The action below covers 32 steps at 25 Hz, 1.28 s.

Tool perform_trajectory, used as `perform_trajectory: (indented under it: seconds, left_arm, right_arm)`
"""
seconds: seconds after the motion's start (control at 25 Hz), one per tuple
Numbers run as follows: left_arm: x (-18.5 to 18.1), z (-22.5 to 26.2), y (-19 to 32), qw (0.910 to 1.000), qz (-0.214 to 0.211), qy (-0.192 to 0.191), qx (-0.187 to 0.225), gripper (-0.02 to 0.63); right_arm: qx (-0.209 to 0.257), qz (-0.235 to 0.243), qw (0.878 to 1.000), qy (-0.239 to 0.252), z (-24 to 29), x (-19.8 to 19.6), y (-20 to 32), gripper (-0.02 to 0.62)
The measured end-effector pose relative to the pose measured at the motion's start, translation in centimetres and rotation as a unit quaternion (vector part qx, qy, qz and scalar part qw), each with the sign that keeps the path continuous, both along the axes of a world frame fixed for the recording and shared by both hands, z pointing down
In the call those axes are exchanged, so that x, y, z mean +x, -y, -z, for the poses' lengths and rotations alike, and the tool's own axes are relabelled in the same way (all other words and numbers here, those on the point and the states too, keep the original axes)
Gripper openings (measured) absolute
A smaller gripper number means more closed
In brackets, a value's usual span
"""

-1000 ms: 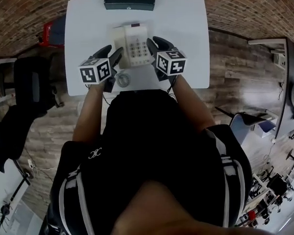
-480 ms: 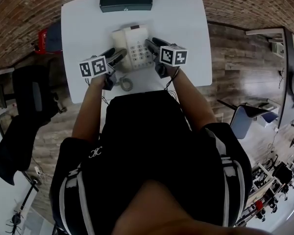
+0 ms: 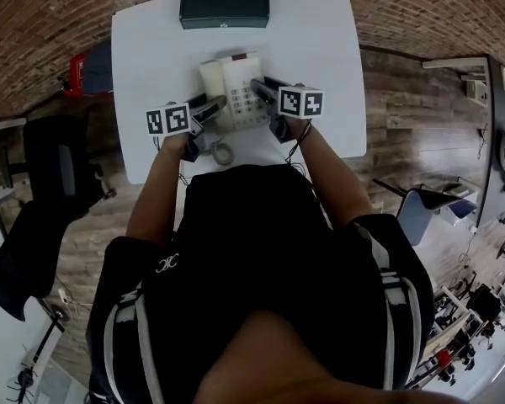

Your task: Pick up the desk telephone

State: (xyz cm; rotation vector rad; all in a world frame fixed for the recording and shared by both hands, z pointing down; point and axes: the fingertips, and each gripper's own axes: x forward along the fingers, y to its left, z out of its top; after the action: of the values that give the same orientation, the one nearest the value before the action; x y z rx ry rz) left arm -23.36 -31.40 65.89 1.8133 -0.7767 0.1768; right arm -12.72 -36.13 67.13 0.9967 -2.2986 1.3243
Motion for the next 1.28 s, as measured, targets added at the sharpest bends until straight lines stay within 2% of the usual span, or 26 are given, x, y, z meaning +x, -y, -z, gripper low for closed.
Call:
perform_trajectory:
  seconds: [0.24, 0.4, 0.6, 0.8, 0.92, 1.0, 1.16, 1.28]
  left_arm:
    - [-0.3, 0.4, -0.4, 0.9999, 0.0, 0.011, -0.005, 0.293]
    - [0.1, 1.2, -0.8, 0.9997, -0.007, 0.024, 0.006, 0.287]
    - [0.2, 3.0, -1.0, 0.9995, 0.006, 0.021, 0.023, 0.284]
    - [-0.1, 7.0, -0.3, 0.9955, 0.023, 0.04, 0.082, 0.282]
    - [-0.3, 10.1, 0.3, 0.9899, 0.032, 0.051, 0.128, 0.281]
    - [-0.2, 12.0, 0.6, 0.9852, 0.035, 0.061, 0.156, 0.281]
    - [0.1, 15.9, 1.1, 0.9762, 0.052, 0.052, 0.204, 0.279]
    - [0.5, 18.9, 1.3, 0.9647, 0.057, 0.058, 0.25, 0.279]
  right_arm:
    - [0.01, 0.008, 1.0, -0.016, 0.7, 0.1, -0.3, 0.133]
    - [0.019, 0.003, 1.0, -0.015, 1.5, 0.5, -0.7, 0.129]
    - [0.04, -0.006, 0.999, -0.013, 3.2, 0.9, -0.9, 0.127]
    - [0.089, -0.002, 0.996, 0.011, 7.0, 0.4, 0.0, 0.127]
    - [0.126, 0.002, 0.992, 0.022, 9.8, 0.2, 0.5, 0.127]
    - [0.163, 0.01, 0.986, 0.021, 12.1, 0.1, 1.0, 0.13]
    - [0.231, 0.018, 0.973, 0.015, 17.0, 0.2, 1.9, 0.13]
    - [0.28, 0.019, 0.96, 0.008, 20.5, 0.6, 2.1, 0.13]
